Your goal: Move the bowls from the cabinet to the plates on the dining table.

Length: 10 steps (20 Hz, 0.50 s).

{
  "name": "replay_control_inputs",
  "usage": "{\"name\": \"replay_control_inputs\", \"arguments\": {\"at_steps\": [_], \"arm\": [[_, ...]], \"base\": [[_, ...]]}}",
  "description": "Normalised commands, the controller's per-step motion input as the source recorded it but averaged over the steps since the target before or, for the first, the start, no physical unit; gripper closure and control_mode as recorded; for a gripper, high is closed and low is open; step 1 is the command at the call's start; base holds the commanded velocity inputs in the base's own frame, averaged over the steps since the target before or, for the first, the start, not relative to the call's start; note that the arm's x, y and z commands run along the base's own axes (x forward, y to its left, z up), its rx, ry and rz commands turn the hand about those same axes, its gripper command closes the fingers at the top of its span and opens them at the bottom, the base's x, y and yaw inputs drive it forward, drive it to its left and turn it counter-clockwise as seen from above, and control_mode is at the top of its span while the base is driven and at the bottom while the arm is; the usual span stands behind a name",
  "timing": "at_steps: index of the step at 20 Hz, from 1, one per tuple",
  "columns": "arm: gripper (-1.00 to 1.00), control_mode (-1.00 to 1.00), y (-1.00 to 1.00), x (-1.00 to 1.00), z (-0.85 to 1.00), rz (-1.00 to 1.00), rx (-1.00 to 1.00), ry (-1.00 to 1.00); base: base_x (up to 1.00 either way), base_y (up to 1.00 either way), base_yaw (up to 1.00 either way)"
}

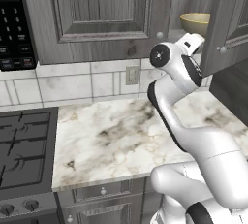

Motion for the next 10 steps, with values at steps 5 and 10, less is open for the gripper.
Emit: {"name": "replay_control_inputs", "arguments": {"at_steps": [5,10], "arm": [[-1.0,-1.0,-0.18,-0.66,0.06,0.0,0.0,-0.07],[-1.0,-1.0,-0.27,-0.56,0.14,0.0,0.0,-0.09]], "base": [[0.0,0.0,0.0],[0.0,0.0,0.0]]}}
